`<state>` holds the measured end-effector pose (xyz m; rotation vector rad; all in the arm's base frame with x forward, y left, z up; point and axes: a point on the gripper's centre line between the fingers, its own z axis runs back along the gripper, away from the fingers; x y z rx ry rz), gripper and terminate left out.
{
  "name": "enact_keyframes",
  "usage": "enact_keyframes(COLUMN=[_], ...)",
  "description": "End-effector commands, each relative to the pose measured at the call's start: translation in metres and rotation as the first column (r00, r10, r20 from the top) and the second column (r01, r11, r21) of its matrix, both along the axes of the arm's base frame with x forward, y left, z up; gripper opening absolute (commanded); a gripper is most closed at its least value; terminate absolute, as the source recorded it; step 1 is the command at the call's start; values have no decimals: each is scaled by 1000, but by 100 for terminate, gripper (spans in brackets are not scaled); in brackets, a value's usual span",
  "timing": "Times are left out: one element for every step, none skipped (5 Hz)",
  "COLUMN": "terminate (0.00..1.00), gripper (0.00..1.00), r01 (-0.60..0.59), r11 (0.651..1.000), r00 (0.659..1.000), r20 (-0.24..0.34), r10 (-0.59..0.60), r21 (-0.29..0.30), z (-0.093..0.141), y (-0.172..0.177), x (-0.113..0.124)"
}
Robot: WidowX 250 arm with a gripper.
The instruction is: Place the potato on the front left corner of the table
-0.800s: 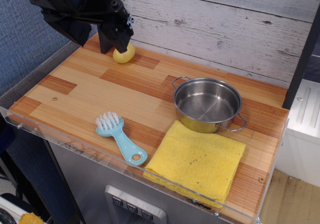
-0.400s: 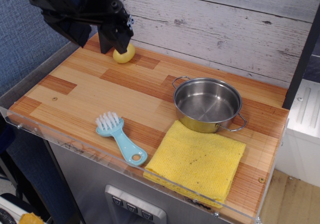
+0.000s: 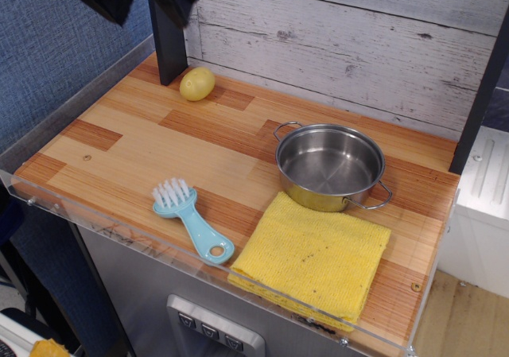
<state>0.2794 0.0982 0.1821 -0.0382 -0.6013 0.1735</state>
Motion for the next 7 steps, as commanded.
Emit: enact_keyframes(terminate=[0, 0, 0, 0, 0, 0, 0], gripper=[100, 100, 100, 100, 100, 100, 100], r01=[-24, -43, -58, -56, -44, -12, 10], r11=[997, 995, 995, 996, 996, 998, 997], r00=[1000, 999, 998, 998, 998, 997, 996], r20=[-8, 30, 36, 12, -33, -71, -89], r10=[24, 40, 55, 56, 46, 17, -3], r21=[78, 90, 78, 73, 72, 69, 71], z=[-8, -26, -39, -53, -73, -92, -105], y=[45, 59, 65, 64, 58, 43, 32], x=[28, 44, 64, 85, 101, 112, 121])
